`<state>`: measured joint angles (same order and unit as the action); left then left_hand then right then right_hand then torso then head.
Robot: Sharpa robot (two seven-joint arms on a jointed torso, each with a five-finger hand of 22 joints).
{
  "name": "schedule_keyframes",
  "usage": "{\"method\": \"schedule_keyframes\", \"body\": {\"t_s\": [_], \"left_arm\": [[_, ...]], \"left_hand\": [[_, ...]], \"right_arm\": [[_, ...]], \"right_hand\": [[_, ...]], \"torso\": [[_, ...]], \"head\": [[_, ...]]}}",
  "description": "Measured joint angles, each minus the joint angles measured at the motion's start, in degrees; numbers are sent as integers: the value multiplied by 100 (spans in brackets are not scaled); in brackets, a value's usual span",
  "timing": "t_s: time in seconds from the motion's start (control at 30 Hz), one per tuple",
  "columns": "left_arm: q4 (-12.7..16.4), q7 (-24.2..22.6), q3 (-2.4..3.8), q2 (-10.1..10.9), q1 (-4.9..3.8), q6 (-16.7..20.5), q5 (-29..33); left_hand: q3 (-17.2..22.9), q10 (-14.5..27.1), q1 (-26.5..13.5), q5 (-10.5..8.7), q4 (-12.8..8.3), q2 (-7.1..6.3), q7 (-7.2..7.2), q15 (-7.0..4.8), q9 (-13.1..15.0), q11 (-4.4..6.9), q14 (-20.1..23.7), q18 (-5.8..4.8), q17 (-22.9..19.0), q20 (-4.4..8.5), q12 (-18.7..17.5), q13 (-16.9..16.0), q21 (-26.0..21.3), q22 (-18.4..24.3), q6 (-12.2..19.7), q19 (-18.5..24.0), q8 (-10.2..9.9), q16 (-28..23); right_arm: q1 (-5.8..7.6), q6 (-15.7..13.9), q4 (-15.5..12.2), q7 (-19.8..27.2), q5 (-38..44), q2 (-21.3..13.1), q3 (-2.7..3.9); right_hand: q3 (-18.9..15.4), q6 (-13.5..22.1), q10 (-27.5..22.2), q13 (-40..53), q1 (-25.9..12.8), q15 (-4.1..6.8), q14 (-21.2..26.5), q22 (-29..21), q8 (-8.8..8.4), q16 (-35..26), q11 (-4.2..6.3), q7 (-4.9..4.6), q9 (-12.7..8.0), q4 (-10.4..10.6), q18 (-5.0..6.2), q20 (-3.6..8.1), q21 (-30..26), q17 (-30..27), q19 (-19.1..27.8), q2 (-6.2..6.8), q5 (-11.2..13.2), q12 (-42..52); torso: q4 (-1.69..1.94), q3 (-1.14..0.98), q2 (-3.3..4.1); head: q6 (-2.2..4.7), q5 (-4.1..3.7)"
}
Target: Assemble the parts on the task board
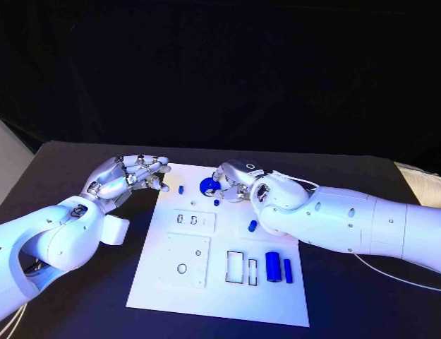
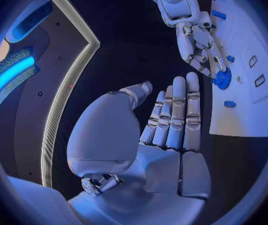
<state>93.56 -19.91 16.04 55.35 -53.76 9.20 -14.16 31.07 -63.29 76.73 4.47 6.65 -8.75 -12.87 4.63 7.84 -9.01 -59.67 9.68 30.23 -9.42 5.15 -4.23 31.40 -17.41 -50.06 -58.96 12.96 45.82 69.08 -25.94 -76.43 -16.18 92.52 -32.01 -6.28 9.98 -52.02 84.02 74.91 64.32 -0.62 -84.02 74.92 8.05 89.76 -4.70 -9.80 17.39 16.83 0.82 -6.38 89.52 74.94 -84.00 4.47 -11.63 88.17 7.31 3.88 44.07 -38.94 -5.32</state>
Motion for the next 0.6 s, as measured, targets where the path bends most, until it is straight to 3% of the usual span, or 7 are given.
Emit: {"method": "schedule_keyframes", "body": {"t_s": [0.33, 0.6], "left_arm": [[-2, 0, 2, 0, 0, 0, -18], [-17, 0, 2, 1, 1, 0, -30]], "left_hand": [[0, 0, 0, 0, 0, 0, 0, 0, 0, 0, 0, 0, 0, 0, 0, 0, 0, 1, 0, 0, 0, 0], [0, 22, 0, 0, 0, 0, 0, 0, -6, -22, 0, 0, 0, 0, 0, 0, 27, -13, 0, 0, 0, 0]], "right_arm": [[19, 159, -76, -7, -15, -63, 12], [-7, 53, -261, -4, -35, -230, -8]], "right_hand": [[0, -17, 0, -1, -166, 0, 0, -1, -38, 0, 0, 20, -25, 0, 0, 0, 23, -1, 0, -17, -6, 24], [49, -19, 0, 2, -227, 0, 0, -1, -30, 0, 1, 19, -15, -3, 0, 0, 23, -1, 0, -18, -171, 24]], "torso": [[-3, -1, 1], [3, 1, -1]], "head": [[-3, 2], [-9, 2]]}}
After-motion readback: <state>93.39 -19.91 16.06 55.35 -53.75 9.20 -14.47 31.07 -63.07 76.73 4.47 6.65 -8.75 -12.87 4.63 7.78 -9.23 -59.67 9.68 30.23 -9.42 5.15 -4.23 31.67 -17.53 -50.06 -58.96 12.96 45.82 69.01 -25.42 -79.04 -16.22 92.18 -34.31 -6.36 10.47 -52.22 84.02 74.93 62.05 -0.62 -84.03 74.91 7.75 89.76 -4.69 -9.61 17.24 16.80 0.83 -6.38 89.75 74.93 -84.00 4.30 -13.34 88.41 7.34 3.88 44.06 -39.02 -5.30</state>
